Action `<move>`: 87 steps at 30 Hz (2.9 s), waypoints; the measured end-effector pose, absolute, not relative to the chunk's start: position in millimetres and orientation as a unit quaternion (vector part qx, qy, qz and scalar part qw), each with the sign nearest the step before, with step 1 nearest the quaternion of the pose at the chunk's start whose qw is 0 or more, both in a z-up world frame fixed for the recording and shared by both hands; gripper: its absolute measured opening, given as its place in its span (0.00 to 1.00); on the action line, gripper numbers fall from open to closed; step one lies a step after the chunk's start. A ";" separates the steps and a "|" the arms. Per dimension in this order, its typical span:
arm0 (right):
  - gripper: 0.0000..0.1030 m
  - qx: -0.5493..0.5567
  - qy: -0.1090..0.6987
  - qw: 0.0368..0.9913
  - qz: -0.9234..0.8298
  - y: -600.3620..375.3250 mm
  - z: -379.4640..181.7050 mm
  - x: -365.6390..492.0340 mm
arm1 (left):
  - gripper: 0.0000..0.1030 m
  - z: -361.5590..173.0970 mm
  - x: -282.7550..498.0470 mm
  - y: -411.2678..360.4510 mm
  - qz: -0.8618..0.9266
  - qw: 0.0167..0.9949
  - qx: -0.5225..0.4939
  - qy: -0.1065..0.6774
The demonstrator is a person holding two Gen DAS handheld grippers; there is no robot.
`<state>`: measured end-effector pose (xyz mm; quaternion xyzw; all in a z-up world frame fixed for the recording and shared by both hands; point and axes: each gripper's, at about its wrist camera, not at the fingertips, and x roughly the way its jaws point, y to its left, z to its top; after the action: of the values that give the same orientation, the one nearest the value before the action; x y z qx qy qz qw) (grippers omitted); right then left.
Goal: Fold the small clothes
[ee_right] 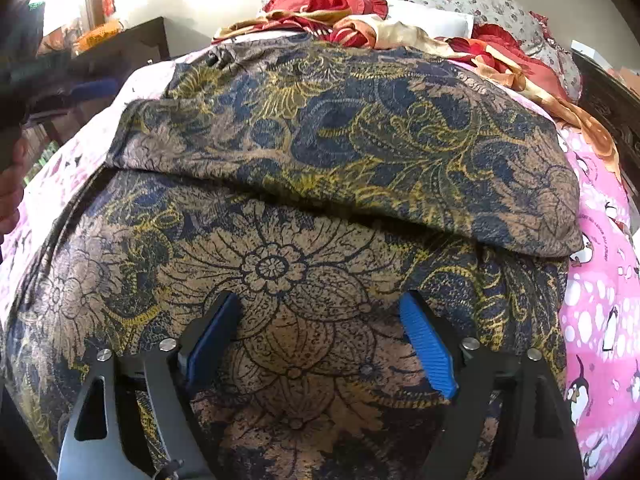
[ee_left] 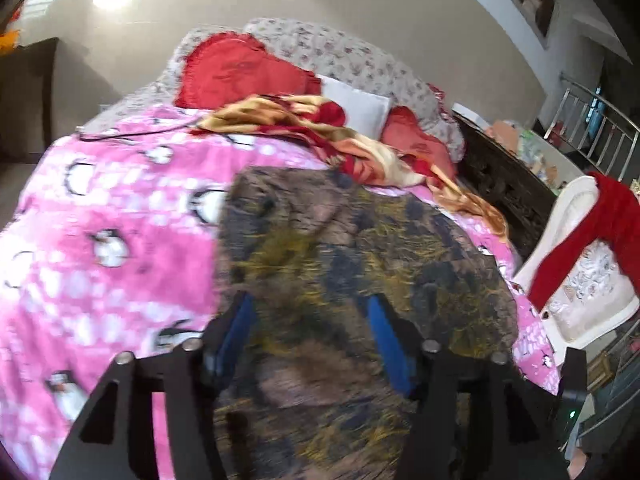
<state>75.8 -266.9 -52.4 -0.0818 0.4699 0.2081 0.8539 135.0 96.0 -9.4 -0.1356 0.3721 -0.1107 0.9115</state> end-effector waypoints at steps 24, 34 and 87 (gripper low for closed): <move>0.22 -0.017 0.448 0.884 0.134 -371.3 -41.4 165.3 | 0.86 -79.4 160.4 71.2 -0.048 0.901 -0.030 0.430; 0.15 0.060 0.491 0.861 0.122 -402.2 -41.5 182.0 | 0.92 -87.5 162.0 69.3 -0.070 0.899 -0.049 0.430; 0.25 -0.018 0.412 0.907 0.090 -310.5 -8.1 128.4 | 0.47 -51.2 144.2 46.9 -0.099 0.905 -0.079 0.407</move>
<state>128.4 -310.5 -8.1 -0.0185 0.4119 0.0897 0.9066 144.2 46.9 -51.1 -0.0791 0.4066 -0.0990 0.9048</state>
